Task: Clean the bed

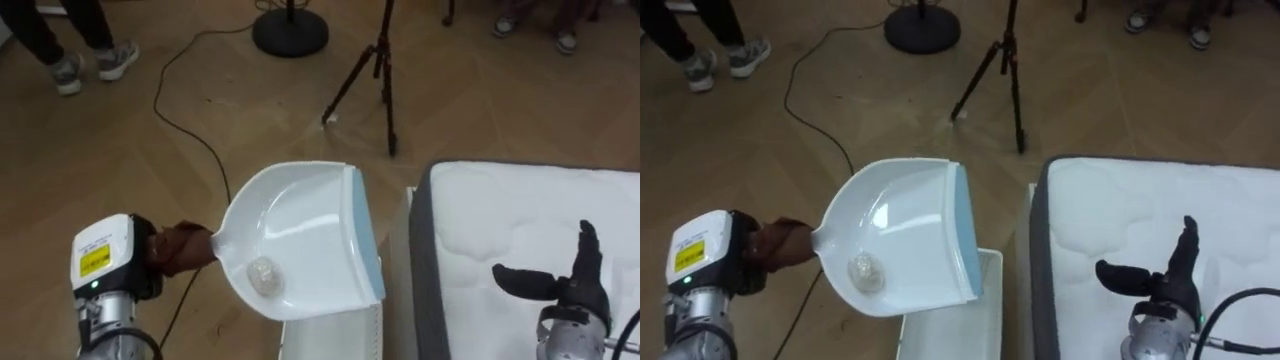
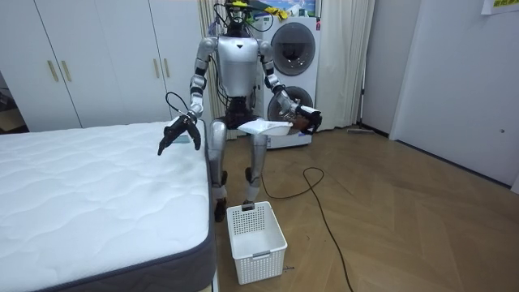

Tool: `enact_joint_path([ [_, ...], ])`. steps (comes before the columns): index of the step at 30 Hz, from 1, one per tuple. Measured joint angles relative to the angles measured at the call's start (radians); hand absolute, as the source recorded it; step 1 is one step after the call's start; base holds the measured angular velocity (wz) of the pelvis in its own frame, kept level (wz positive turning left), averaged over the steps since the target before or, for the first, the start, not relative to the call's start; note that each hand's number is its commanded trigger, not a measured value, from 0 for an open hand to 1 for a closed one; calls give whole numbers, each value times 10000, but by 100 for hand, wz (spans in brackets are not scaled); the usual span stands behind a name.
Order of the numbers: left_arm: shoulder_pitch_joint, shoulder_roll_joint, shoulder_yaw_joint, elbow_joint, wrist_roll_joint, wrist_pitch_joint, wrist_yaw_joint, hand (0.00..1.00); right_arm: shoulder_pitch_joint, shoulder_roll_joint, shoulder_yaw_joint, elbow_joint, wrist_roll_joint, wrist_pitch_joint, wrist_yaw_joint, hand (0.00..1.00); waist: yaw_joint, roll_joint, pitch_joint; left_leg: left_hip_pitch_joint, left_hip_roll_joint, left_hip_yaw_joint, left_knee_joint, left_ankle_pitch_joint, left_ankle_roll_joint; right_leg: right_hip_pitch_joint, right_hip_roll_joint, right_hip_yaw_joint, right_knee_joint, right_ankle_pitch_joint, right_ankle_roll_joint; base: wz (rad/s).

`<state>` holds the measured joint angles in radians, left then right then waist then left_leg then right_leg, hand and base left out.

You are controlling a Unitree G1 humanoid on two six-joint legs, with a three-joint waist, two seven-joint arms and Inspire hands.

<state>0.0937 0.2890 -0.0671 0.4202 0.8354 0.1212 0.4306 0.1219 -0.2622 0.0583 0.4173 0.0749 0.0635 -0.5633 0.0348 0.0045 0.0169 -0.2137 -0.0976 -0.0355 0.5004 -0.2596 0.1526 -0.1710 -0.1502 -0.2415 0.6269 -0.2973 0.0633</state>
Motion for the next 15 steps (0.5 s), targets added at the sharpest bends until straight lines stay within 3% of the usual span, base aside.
enact_joint_path([
  [2,-62,20,15,2,-13,-15,-81,100,12,-6,-22,-4,-2,0,-5,0,-170,-62,-36,27,-48,-233,14,19,-16,-442,162,287,-981,363,-131,47],
  [3,-64,30,56,1,5,-44,-91,100,12,-3,-19,-10,-9,0,-3,0,-158,-101,-43,50,-58,-251,14,-4,-55,-499,204,415,-1319,642,-96,19],
  [4,-69,85,179,1,24,-129,-101,100,9,1,-15,-25,-30,-2,17,0,-156,-253,-50,55,-153,-285,11,-58,-140,-567,286,483,-1819,1467,-165,27],
  [6,-110,90,269,25,27,-162,-119,100,3,-113,-45,-43,-52,-5,91,0,-272,-195,-67,57,-112,-539,-10,-128,-236,-433,347,373,-1904,1489,-248,25],
  [8,-171,113,465,32,40,-176,-117,100,-165,-193,-58,-39,-54,-10,257,0,-259,-176,-53,15,24,-572,18,-231,-395,-417,545,349,-1973,1426,-352,2],
  [11,-250,134,466,85,32,-186,-114,100,-277,-200,-55,-24,-40,-110,534,0,-288,-145,-31,-33,141,-497,61,-309,-449,-418,614,294,-1967,1356,-377,5],
  [15,-942,146,452,867,67,-184,-32,100,-601,-229,-1,178,53,-239,839,0,-230,-60,113,-462,223,-447,881,-774,-490,-763,636,298,-1313,891,-399,1],
])
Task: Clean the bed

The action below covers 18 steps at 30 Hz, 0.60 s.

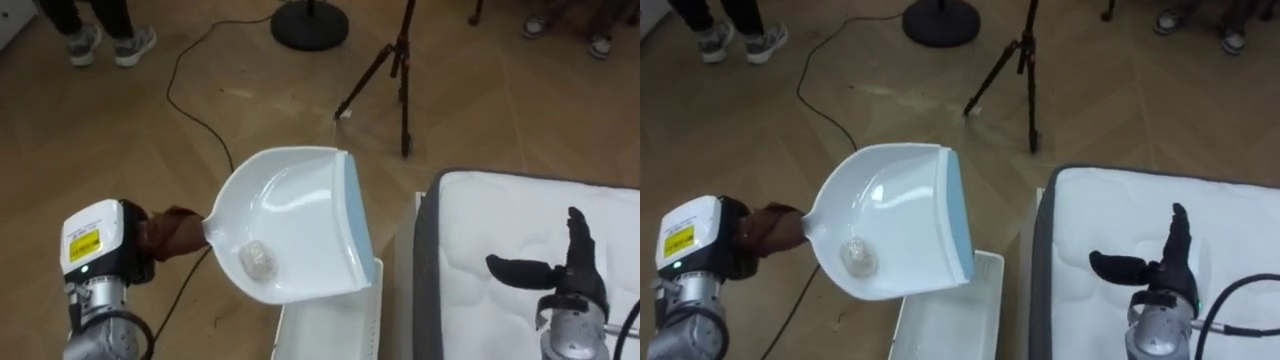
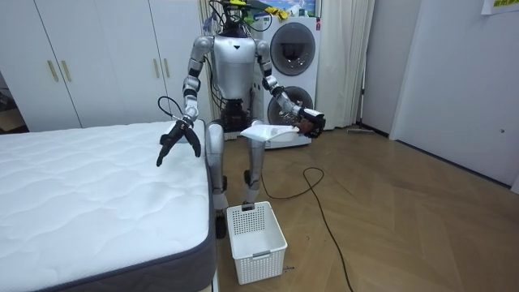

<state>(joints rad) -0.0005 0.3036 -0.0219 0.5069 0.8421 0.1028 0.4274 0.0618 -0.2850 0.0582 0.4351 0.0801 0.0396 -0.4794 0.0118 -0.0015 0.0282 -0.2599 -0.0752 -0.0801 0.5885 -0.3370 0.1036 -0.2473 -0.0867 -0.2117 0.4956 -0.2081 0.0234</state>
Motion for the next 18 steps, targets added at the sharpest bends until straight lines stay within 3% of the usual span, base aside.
enact_joint_path([
  [4,-306,128,-36,806,141,13,60,100,-613,-10,16,1352,-32,-411,61,0,-25,-54,57,-198,-56,70,229,-156,33,-320,-95,98,420,-237,37,0],
  [7,-446,444,-285,967,199,-2,303,100,-1022,-4,23,1788,-32,-541,-10,0,-26,-45,57,-629,-66,162,237,-119,79,-867,-179,141,550,-226,37,-6],
  [11,-916,676,-395,1508,216,-24,439,100,-1399,-10,29,1905,-80,-757,-114,0,-49,52,74,-1034,-68,257,272,-93,87,-1354,-220,186,647,-225,35,-6],
  [16,-1589,903,-834,1883,246,-239,665,100,-1953,-16,94,2795,-217,-1057,-286,0,-99,271,182,-1352,-74,514,306,-82,99,-1710,-368,178,787,-245,36,-2],
  [18,-1814,1082,-1042,2010,255,-228,795,100,-1954,-16,215,2986,-404,-1062,-285,0,-98,325,181,-1450,-73,556,309,-82,100,-1815,-375,195,792,-246,36,-2],
])
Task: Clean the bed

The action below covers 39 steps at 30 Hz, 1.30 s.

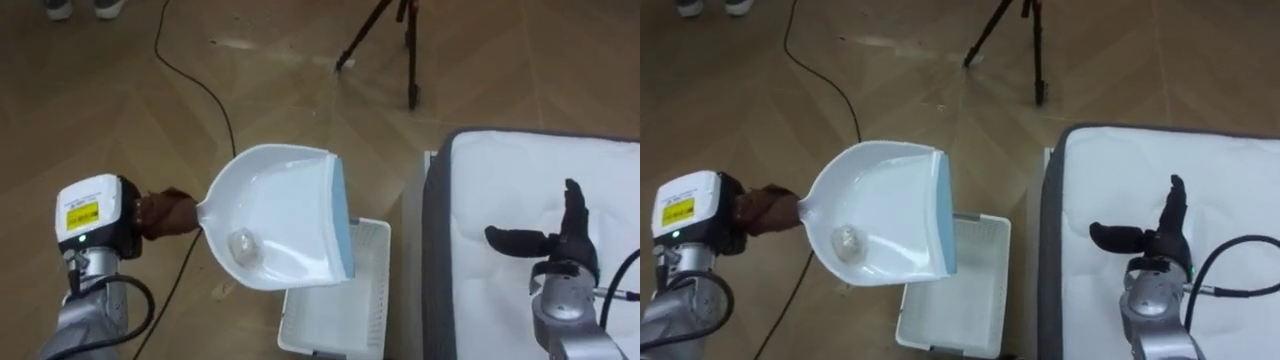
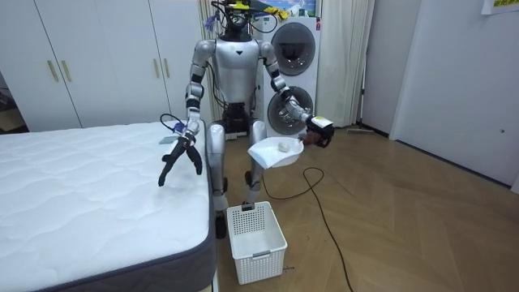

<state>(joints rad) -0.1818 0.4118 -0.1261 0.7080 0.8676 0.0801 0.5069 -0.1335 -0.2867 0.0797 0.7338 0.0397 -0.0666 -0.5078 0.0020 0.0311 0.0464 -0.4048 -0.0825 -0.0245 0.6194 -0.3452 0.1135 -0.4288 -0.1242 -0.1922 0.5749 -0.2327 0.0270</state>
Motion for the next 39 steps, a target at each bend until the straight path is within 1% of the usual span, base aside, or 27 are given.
enact_joint_path([
  [2,-126,202,-200,43,3,14,229,100,-13,-40,191,84,-11,-67,-9,0,-21,66,0,-162,-15,125,-24,13,21,-264,-81,-17,142,-8,9,-8],
  [3,-170,238,-298,100,3,19,330,100,-18,-45,198,111,-19,-78,-13,0,-50,87,-4,-205,-35,147,-22,19,32,-341,-122,-29,227,-17,5,0],
  [5,-330,379,-620,335,355,78,396,100,-48,-52,218,219,-188,-78,-77,0,-288,179,-5,-347,-143,232,-26,63,93,-643,-325,-34,619,-91,26,12],
  [7,-441,480,-904,498,685,163,441,100,-47,-53,269,218,-484,-78,-173,0,-409,244,5,-509,-159,307,0,76,118,-808,-365,-25,670,-101,31,3],
  [8,-532,500,-1168,587,818,295,443,100,-52,-54,318,219,-611,-76,-204,0,-504,308,20,-612,-158,308,45,79,124,-873,-370,-37,660,-102,32,0],
  [9,-578,500,-1302,622,885,348,441,100,-52,-57,368,221,-671,-72,-243,0,-545,340,16,-677,-160,309,62,86,137,-926,-379,-48,661,-101,32,4],
  [10,-720,507,-1601,671,940,458,440,100,-54,-57,420,223,-773,-66,-280,0,-579,378,24,-795,-164,325,93,94,151,-1022,-391,-64,660,-101,32,0],
  [11,-822,508,-1789,695,1144,453,434,100,-60,-56,504,223,-834,-62,-282,0,-623,410,13,-901,-161,359,129,100,162,-1128,-397,-64,669,-101,32,0],
  [12,-886,508,-1887,711,1266,455,423,100,-64,-57,526,224,-852,-62,-282,0,-649,435,22,-939,-160,361,142,101,164,-1154,-398,-65,672,-101,32,0],
  [14,-963,520,-1959,712,1883,448,323,100,-210,-59,555,392,-1015,-61,-276,0,-855,499,8,-1094,-174,473,140,129,210,-1382,-481,-63,832,-100,32,0],
  [16,-984,541,-1971,700,2170,459,229,100,-254,-61,555,506,-1097,-38,-273,0,-921,516,1,-1134,-178,542,147,133,216,-1488,-503,-37,929,-100,31,-7],
  [18,-1057,625,-2027,655,2369,461,116,100,-261,-61,556,508,-1177,39,-266,0,-989,522,-2,-1213,-177,601,157,139,219,-1626,-519,-33,1017,-88,10,-6],
  [20,-1153,823,-2157,579,2512,468,-157,100,-268,-56,561,507,-1222,46,-264,0,-1089,543,-17,-1278,-171,663,160,157,217,-1709,-527,-26,1030,-79,-5,-6],
  [21,-1171,856,-2158,562,2625,468,-212,100,-269,-58,560,507,-1223,52,-264,0,-1099,551,-22,-1289,-169,680,159,157,218,-1726,-528,-25,1029,-73,-14,-7],
  [22,-1280,904,-2218,548,2829,482,-418,100,-267,-60,562,507,-1222,127,-265,0,-1103,593,-48,-1327,-163,689,175,158,219,-1746,-525,-33,1011,-58,-37,-4],
  [23,-1409,966,-2325,504,3033,516,-644,100,-267,-56,580,506,-1222,203,-265,0,-1091,604,-52,-1337,-163,699,184,159,221,-1755,-524,-25,1010,-49,-45,-3],
  [25,-1497,1072,-2332,345,3466,544,-934,100,-268,-49,648,492,-1229,245,-265,0,-1062,614,-60,-1369,-156,734,187,167,233,-1808,-508,19,1010,-20,-34,-4],
  [26,-1568,1133,-2332,313,3687,561,-1144,100,-268,-47,692,490,-1267,246,-265,0,-1065,641,-78,-1399,-154,738,194,173,235,-1838,-507,22,1005,-5,-25,-4],
  [27,-1599,1155,-2332,289,3822,592,-1267,100,-267,-47,712,490,-1307,246,-265,0,-1068,651,-82,-1402,-154,744,194,175,236,-1843,-510,22,1004,-1,-26,0],
  [29,-1642,1194,-2330,155,4126,762,-1713,100,-265,-44,751,483,-1323,247,-267,0,-1067,685,-103,-1399,-156,761,194,177,236,-1850,-518,27,1006,0,-24,0],
  [31,-1642,1225,-2331,18,4159,834,-2046,100,-266,-45,752,452,-1323,246,-282,0,-1065,692,-108,-1395,-156,763,192,181,231,-1855,-518,33,1013,0,-24,0],
  [35,-1624,1239,-2331,-5,4368,1047,-2750,100,-267,-45,751,371,-1323,246,-562,0,-1044,777,-95,-1344,-156,779,83,237,231,-1856,-487,126,980,50,-24,0],
  [39,-1607,1290,-2331,-5,4362,1235,-3180,100,-243,-43,757,371,-1322,247,-810,0,-1044,865,-101,-1302,-161,788,3,273,218,-1856,-487,144,978,62,-28,0],
])
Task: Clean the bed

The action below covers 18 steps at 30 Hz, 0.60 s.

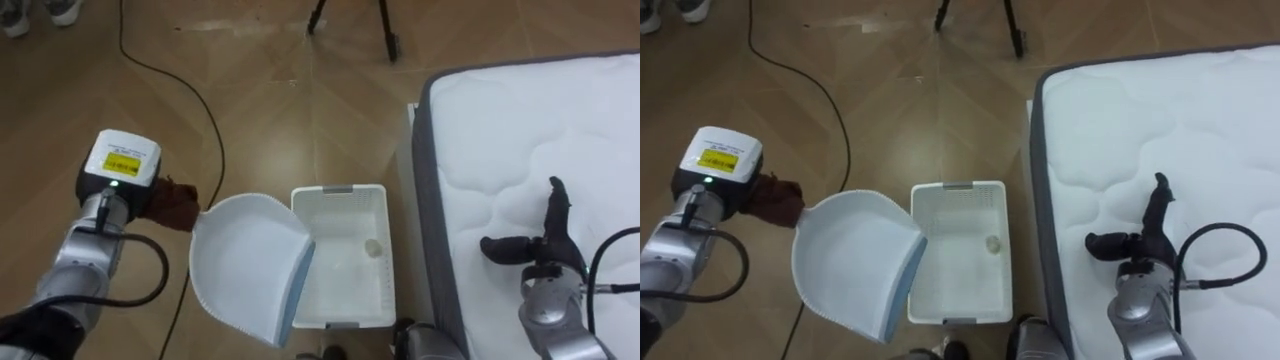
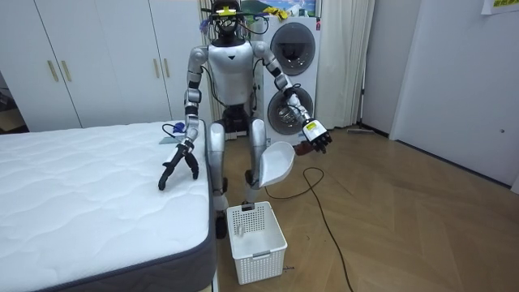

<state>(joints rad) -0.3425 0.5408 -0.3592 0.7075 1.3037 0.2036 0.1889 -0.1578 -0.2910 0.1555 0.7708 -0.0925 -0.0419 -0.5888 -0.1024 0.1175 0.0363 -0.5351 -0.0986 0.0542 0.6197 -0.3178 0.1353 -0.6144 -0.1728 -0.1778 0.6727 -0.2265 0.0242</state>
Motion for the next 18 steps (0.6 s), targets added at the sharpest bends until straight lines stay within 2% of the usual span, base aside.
enact_joint_path([
  [12,-10,470,-3,-59,-6,13,-1120,100,-2,-1,218,-3,11,-11,-523,0,-21,57,-8,-17,-6,11,-55,43,-32,-46,50,149,-8,3,-1,0],
  [18,-6,612,-4,-77,-19,12,-1150,100,-6,0,584,-4,106,-98,-1035,0,10,53,-8,29,-6,-4,-47,62,-33,6,89,281,-19,14,17,0],
])
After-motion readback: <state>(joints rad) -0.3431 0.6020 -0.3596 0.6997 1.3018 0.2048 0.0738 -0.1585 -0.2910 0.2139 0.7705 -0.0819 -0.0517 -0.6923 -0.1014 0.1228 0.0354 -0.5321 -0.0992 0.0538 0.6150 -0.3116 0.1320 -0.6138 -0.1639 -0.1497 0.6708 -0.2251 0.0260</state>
